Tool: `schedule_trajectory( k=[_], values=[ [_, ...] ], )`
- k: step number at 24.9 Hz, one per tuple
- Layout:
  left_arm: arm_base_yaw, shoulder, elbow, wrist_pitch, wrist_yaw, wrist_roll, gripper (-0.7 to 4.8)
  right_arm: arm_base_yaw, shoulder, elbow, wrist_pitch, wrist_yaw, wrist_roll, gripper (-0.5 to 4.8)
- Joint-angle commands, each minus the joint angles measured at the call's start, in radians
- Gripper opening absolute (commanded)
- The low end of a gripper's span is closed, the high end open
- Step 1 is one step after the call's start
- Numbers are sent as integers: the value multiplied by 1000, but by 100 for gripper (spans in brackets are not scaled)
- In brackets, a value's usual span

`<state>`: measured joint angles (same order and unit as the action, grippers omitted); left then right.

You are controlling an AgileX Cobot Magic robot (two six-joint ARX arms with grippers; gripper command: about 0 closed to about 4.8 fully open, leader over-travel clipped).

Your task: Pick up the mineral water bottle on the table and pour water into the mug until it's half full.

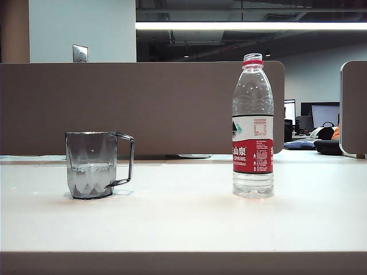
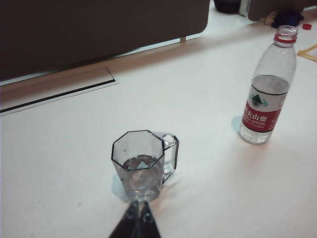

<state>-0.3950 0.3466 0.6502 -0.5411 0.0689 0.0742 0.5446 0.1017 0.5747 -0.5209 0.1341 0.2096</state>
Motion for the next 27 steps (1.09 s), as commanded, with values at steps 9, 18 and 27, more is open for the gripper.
schedule_trajectory(
  k=[9, 18, 27],
  values=[
    [2, -179, -326, 298, 44, -48, -5, 0, -101, -123, 20, 24, -1, -1],
    [2, -178, -520, 564, -7, -108, -5, -5, -100, -448, 412, 108, -8, -1],
    [3, -178, -625, 615, -62, -108, -5, -5, -100, -573, 410, 204, -113, -1]
  ],
)
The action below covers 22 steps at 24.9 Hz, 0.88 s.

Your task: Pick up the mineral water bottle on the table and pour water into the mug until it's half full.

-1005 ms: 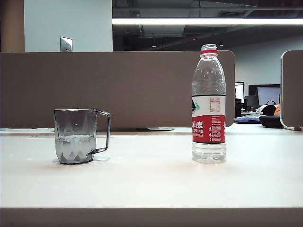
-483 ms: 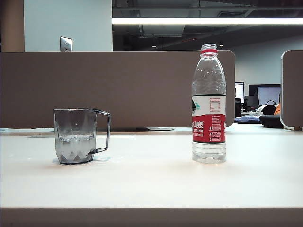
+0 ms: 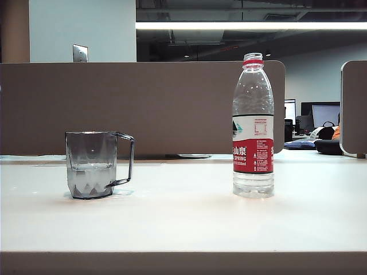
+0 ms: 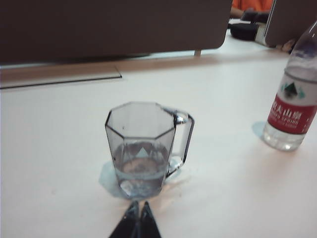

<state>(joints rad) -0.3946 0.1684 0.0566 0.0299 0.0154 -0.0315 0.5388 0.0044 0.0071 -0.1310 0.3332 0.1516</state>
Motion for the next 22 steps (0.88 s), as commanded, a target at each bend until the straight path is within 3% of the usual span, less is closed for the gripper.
schedule_trajectory(
  k=[1, 5, 11, 17, 22],
  values=[
    [3, 0, -51, 40, -28, -1, -5, 1, -3, -5, 26, 5, -100, -1],
    [3, 1, -51, 42, -41, 26, -5, 0, -3, -5, 35, 5, -187, -1],
    [3, 1, -51, 138, -61, 48, -5, 0, -3, -5, 35, 6, -232, -1],
    [3, 2, -51, 138, -92, 89, -5, -14, -3, -5, 39, 5, -272, -1],
    [2, 2, -50, 155, -256, 78, -5, -59, -4, -5, 69, 4, -278, -1]
  ],
)
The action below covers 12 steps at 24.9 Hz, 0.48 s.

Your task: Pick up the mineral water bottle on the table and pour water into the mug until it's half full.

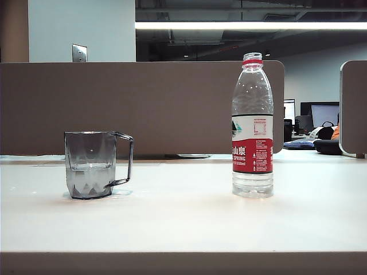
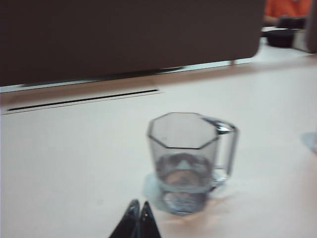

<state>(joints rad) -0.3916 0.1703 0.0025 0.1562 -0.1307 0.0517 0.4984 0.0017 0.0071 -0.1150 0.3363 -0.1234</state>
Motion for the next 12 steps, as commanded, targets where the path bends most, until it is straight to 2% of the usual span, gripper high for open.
schedule_trajectory(
  k=[1, 12],
  values=[
    [-2, 0, 4, 29, -128, -8, -5, -20, -1, -5, 59, 2, -3, -1],
    [-2, 0, 4, 24, -142, -6, -5, -20, -1, -5, 59, 2, -3, -1]
  ],
)
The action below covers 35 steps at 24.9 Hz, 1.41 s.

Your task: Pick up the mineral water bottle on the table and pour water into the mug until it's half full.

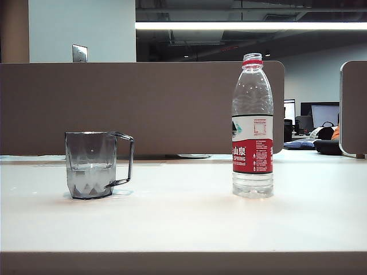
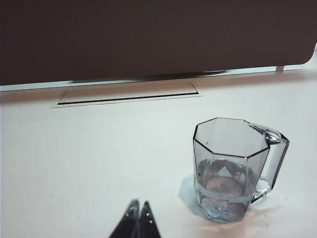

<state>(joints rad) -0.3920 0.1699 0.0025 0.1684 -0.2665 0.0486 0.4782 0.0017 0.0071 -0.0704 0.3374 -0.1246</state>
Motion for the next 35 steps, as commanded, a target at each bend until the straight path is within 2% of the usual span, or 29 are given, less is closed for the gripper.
schedule_trajectory(
  k=[1, 4, 7, 13, 18, 20, 26, 28, 31, 35],
  values=[
    [-1, 0, 4, 12, -6, -4, -5, 0, -1, -5, 15, 1, -2, -1],
    [-1, 0, 4, 12, -8, -4, -5, 0, -1, -5, 15, 1, -2, -1],
    [0, -43, 4, 10, -62, -4, -5, 0, -2, -5, 14, 0, -2, -1],
    [-1, -172, 4, -85, -47, 5, -5, 0, -2, -5, 13, 0, -2, -1],
    [5, -167, 4, -108, -47, 4, -5, 0, -2, -5, 14, 1, -2, -1],
    [71, -167, 4, -108, 0, 3, -5, 0, -2, -5, 13, 1, -2, -1],
    [203, -167, 4, -108, 53, -2, -5, 0, -3, -5, 14, 0, -2, -1],
    [296, -167, 4, -108, 101, -24, -5, 0, -3, -5, 14, 0, -2, -1],
    [377, -167, 4, -108, 171, -68, -5, 0, -3, -5, 14, 1, -2, -1],
    [478, -167, 4, -110, 280, -67, -5, 0, -3, -5, 14, 1, -2, -1]
  ],
)
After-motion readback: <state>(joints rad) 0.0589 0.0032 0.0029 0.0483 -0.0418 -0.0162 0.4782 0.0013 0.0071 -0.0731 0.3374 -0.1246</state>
